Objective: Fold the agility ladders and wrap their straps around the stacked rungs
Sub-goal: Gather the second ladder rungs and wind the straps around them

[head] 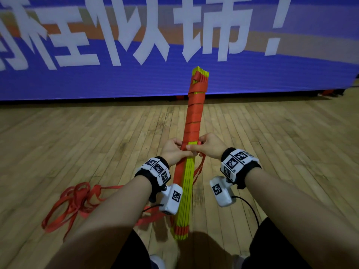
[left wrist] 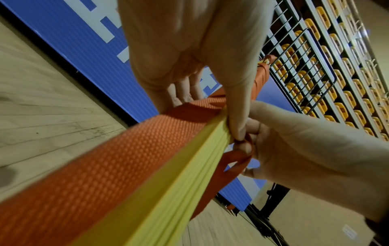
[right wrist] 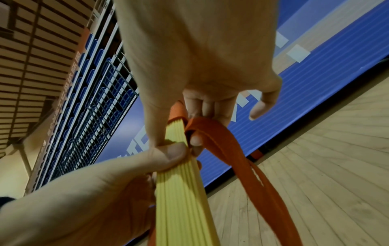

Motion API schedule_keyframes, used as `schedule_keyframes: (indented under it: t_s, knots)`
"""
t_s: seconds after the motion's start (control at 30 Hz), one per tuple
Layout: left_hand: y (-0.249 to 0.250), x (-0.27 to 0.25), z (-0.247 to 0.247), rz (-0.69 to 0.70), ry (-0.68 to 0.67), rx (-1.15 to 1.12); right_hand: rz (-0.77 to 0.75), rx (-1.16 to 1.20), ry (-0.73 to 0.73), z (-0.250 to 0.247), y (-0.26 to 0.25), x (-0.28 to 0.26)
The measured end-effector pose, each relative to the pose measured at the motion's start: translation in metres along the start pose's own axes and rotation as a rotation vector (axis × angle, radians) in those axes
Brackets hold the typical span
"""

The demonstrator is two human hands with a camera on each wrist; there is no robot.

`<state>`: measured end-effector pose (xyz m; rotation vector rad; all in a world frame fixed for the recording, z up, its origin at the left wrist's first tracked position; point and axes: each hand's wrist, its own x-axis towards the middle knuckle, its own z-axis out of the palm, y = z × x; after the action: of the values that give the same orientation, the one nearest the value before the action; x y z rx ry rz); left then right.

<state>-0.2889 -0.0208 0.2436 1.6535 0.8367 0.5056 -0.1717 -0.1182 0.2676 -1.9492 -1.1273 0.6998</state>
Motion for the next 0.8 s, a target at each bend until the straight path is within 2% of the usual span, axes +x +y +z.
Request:
schedule_keyframes:
  t_s: [0.07, 0.2, 0.27, 0.47, 0.57, 0.8]
  knots:
    - [0.001, 0.0, -0.001, 0.01, -0.04, -0.004, -0.017, 0.01, 0.004, 0.0, -0.001, 0.0]
    - [0.005, -0.003, -0.012, -0.007, -0.25, -0.117, -0.027, 0.056, -0.005, -0.006, -0.002, -0.003]
    - [0.005, -0.004, -0.016, -0.021, -0.305, -0.164, -0.027, 0.068, -0.022, -0.01, 0.001, -0.002]
    - [0.004, -0.003, -0.015, -0.059, -0.213, -0.168, -0.028, 0.062, -0.066, -0.013, 0.006, -0.002]
    - [0.004, -0.001, -0.015, -0.095, -0.219, -0.185, -0.051, 0.05, -0.097, -0.015, 0.007, -0.001]
    - [0.0, 0.0, -0.011, -0.076, -0.142, -0.119, 0.017, 0.067, -0.085, -0.016, 0.007, 0.0]
